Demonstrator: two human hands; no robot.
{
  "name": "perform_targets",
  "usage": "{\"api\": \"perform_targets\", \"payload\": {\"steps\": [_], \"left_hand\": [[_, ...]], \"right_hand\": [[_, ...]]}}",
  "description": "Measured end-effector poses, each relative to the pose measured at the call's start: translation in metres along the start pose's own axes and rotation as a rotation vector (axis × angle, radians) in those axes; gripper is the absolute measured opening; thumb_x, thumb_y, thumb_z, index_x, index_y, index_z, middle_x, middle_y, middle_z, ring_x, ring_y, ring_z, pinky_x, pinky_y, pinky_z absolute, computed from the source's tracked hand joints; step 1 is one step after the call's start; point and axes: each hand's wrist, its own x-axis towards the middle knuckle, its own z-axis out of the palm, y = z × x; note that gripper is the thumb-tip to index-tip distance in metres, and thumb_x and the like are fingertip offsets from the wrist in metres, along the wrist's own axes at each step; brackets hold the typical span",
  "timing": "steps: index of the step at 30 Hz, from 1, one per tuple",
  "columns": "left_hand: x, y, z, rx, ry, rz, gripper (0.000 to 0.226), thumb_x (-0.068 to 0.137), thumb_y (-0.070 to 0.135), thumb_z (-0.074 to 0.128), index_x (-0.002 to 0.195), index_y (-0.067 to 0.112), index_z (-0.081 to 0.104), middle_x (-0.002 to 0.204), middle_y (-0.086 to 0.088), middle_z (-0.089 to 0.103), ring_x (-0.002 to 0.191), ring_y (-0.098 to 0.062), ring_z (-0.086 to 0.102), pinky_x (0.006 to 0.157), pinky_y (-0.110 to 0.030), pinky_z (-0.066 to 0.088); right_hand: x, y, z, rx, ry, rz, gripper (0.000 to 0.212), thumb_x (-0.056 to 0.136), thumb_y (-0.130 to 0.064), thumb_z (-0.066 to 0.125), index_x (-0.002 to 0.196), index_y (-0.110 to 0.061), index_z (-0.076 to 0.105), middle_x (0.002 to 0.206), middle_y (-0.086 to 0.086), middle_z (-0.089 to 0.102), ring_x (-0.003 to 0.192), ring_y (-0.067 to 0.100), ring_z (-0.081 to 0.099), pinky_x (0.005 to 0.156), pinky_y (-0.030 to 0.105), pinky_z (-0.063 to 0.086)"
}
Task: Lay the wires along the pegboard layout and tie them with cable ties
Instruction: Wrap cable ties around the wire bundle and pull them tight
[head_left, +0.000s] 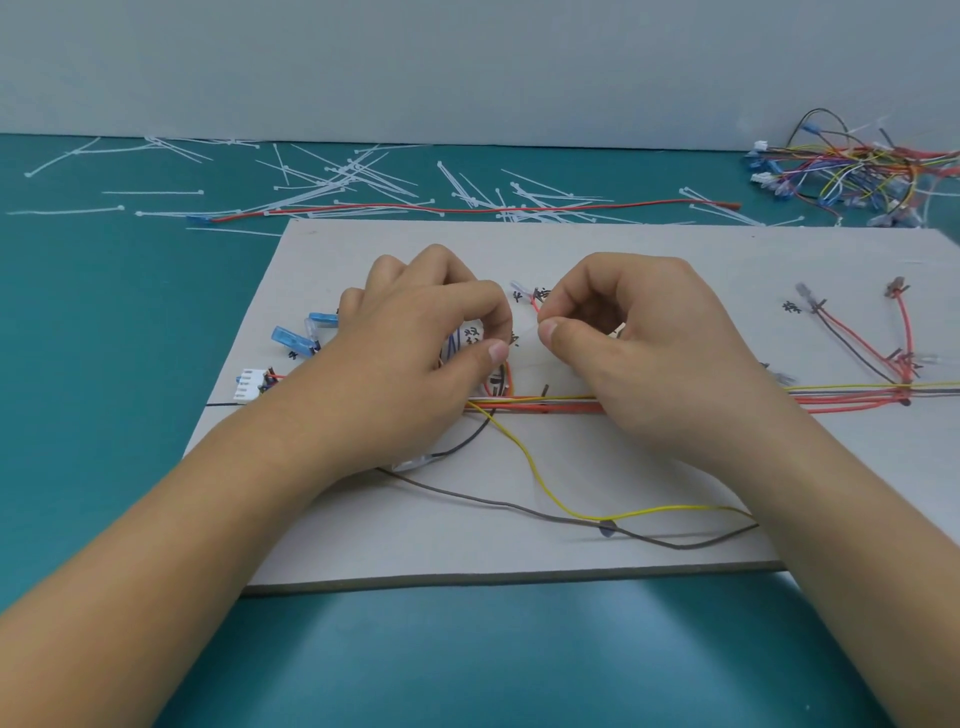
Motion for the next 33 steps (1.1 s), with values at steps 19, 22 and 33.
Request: {"api": "perform_targets", "payload": {"steps": [19,22,33], "left_hand": [[-0.002,0.003,-0.002,-0.026,0.011,0.052,0.003,0.095,0.034,0.063,0.093,0.033,0.065,0.108,0.013,0.051,0.104,-0.016,0.038,0.102,-0.047,0.036],[-0.003,0.003,-0.001,-0.004,0.012,0.057,0.002,0.096,0.034,0.064,0.095,0.033,0.064,0.108,0.012,0.051,0.104,-0.017,0.038,0.099,-0.045,0.035],[-0.002,0.005,-0.003,-0.037,0.027,0.036,0.003,0.094,0.031,0.067,0.094,0.034,0.069,0.108,0.011,0.055,0.105,-0.017,0.042,0.100,-0.049,0.039]], "right_hand": [[-0.003,-0.005,-0.002,0.073,-0.107,0.094,0.016,0.075,-0.038,0.064,0.076,-0.024,0.071,0.054,-0.018,0.058,0.049,0.003,0.050,0.046,0.013,0.033],[-0.004,-0.005,0.000,0.051,-0.122,0.078,0.018,0.083,-0.032,0.071,0.070,-0.021,0.068,0.052,-0.014,0.057,0.047,0.002,0.048,0.045,0.012,0.032],[-0.003,-0.004,0.003,0.066,-0.105,0.111,0.018,0.091,-0.022,0.071,0.074,-0.021,0.068,0.052,-0.018,0.057,0.050,0.002,0.051,0.047,0.012,0.035]]}}
